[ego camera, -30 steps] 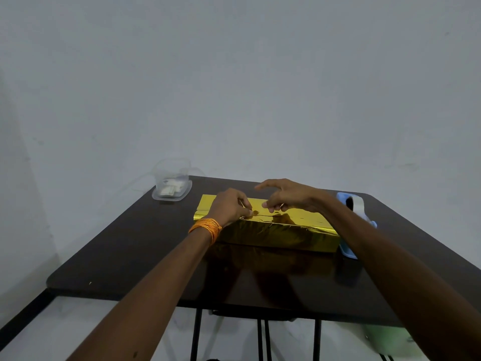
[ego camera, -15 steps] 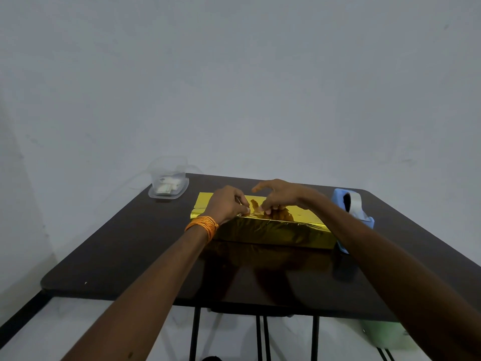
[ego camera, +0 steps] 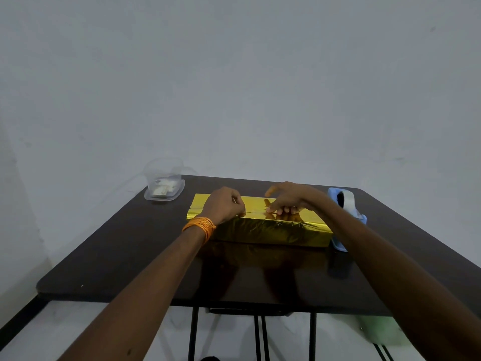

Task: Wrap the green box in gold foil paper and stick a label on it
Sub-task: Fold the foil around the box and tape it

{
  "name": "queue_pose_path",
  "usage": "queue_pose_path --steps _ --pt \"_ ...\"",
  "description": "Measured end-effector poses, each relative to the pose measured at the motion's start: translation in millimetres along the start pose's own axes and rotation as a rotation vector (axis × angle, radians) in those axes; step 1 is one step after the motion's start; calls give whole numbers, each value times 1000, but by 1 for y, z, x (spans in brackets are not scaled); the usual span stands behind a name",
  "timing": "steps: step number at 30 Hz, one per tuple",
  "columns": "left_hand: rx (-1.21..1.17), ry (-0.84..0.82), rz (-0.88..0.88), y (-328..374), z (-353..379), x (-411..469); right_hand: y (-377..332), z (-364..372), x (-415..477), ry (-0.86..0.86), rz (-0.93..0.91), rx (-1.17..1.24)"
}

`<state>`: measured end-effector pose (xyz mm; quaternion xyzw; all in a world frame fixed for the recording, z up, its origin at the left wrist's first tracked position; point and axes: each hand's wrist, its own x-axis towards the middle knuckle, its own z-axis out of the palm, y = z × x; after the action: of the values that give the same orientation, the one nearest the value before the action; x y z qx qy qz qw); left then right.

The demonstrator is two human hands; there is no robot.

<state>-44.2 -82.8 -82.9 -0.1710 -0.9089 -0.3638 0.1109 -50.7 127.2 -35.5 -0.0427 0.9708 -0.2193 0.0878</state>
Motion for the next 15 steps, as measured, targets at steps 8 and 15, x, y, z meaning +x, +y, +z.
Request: queue_pose_path --steps 8,15 --pt "177 59 -82 16 8 -1 3 9 -12 52 -31 107" --pt "104 -29 -117 15 2 1 11 17 -9 158 -55 66"
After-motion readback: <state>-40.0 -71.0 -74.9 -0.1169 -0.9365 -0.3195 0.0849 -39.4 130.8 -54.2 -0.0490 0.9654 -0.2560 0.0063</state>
